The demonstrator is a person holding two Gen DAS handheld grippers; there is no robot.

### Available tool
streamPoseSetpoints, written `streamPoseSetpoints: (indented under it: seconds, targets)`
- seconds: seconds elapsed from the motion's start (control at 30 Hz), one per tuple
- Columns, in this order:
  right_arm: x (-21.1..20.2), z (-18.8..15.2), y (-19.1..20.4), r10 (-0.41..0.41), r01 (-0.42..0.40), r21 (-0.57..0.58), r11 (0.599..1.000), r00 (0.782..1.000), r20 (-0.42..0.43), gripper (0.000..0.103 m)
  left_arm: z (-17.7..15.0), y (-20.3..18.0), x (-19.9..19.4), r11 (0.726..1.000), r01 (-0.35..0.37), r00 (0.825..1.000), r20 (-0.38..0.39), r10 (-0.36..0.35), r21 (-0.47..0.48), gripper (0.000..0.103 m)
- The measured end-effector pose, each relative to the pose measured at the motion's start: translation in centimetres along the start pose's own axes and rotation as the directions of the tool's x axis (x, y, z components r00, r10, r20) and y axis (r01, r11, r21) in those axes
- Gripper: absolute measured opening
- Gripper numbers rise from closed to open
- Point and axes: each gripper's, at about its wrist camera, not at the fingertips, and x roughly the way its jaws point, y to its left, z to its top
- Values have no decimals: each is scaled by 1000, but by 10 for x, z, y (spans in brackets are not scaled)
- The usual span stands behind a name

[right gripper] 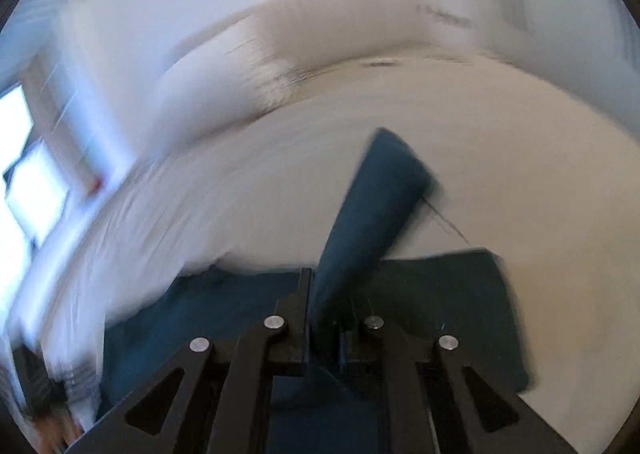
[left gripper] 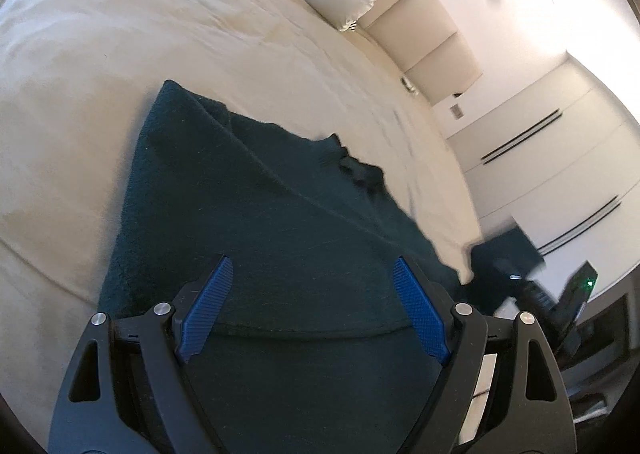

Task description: Fold small clothes

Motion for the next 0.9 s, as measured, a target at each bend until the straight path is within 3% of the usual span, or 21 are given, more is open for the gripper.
streamPoseSetpoints:
  seconds: [0.07,0.17,0.3,0.5,0.63,0.7,0.77,0.87,0.9]
  targets:
    - [36,-20,57,21,-33,-143,989,996,-85,10,3,4,1,998,45,999,-15,-45,-37,82]
    - [63,-52,87,20,-54,-184,981,983,-184,11,6,10,7,991,95,993,-58,-101,-97,82]
    - [61,-83,106,-7,-35,-216,976,982,-190,12,5,9,28,984,114,980,-150,-134,-137,82]
    - [41,-74,96,56,-73,-119,990,988,-141,12,2,-16,65,977,137,952,-250,-175,-162,82]
    - [50,-65,103,80,-95,-97,991,986,-144,18,-1,-29,91,963,175,920,-315,-234,-206,82]
    - [54,-67,101,106,-121,-76,990,978,-182,29,-2,-27,101,956,168,913,-328,-242,-240,82]
    - [45,-70,90,128,-136,-28,990,973,-193,50,-1,-27,103,957,160,912,-336,-237,-242,81]
    - [18,-81,59,162,-150,83,985,974,-159,66,-3,-33,108,962,164,900,-367,-237,-220,81]
    - [8,-86,46,174,-156,131,979,974,-146,66,-3,-34,112,962,165,898,-371,-238,-217,77]
